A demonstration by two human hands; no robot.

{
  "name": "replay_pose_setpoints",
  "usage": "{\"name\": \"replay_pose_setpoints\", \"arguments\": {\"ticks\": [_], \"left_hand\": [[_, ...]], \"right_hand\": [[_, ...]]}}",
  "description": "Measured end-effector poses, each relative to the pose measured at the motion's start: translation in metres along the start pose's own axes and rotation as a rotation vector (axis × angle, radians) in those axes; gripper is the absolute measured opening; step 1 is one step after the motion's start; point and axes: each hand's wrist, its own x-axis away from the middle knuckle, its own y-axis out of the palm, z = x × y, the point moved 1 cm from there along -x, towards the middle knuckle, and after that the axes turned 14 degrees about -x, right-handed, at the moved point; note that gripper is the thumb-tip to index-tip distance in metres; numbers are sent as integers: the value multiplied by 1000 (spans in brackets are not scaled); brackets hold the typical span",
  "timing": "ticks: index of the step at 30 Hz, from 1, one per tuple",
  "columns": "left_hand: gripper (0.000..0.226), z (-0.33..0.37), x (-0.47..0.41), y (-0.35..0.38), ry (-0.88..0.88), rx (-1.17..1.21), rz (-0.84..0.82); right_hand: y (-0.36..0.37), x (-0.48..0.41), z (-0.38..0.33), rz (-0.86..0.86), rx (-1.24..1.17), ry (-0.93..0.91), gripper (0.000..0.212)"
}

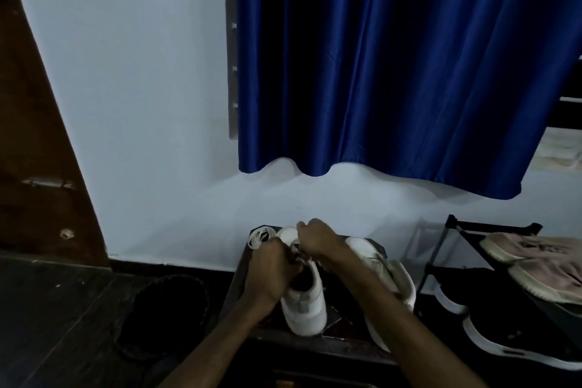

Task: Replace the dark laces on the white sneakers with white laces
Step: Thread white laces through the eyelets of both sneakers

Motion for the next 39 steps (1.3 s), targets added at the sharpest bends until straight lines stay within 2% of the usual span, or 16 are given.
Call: {"name": "replay_pose_setpoints", "arguments": {"ticks": [2, 5, 8, 13, 14, 18, 22, 24, 27, 29, 31, 32, 33, 35, 37, 39], "left_hand": [[10, 0, -4, -1, 47, 43, 49], [37, 2, -6, -2, 69, 45, 15], [30, 2, -12, 9, 60, 71, -71], [22, 1, -18, 12, 71, -16, -150], [17, 3, -17, 10, 78, -19, -137], [6, 1, -15, 7, 104, 81, -62], [20, 2, -15, 13, 152, 51, -77], [19, 3, -13, 15, 162, 27, -104], [13, 0, -15, 12, 146, 113, -93], [12, 0, -15, 10, 154, 98, -85], [10, 1, -13, 11, 157, 89, -78], [10, 1, -13, 12, 151, 89, -75], [12, 1, -13, 13, 144, 89, -72], [18, 1, -14, 14, 135, 68, -74], [21, 1, -16, 15, 132, 32, -65], [19, 2, -16, 15, 124, -2, -49]], "right_hand": [[15, 4, 17, 127, -86, -86, 26], [41, 14, 46, 359, 9, -309, 33], [40, 16, 68, 300, 228, -353, 60], [32, 30, 81, 231, 226, -528, 55], [33, 30, 85, 220, 147, -566, 51], [30, 32, 77, 132, -657, -466, 22], [1, 24, 70, -310, -1096, -158, 29], [-30, 19, 64, -501, -968, -27, 25], [-69, 14, 51, -653, -253, 72, 33], [-84, 9, 42, -556, 233, 120, 38], [-93, 6, 30, -207, 391, 25, 37], [-93, 4, 24, -48, 236, -57, 37], [-93, 4, 20, -12, -54, -77, 37], [-94, 17, 6, -251, -674, 3, 36], [-96, 27, -6, -417, -1081, 25, 33], [-85, 22, -8, -286, -1434, -85, 36]]}}
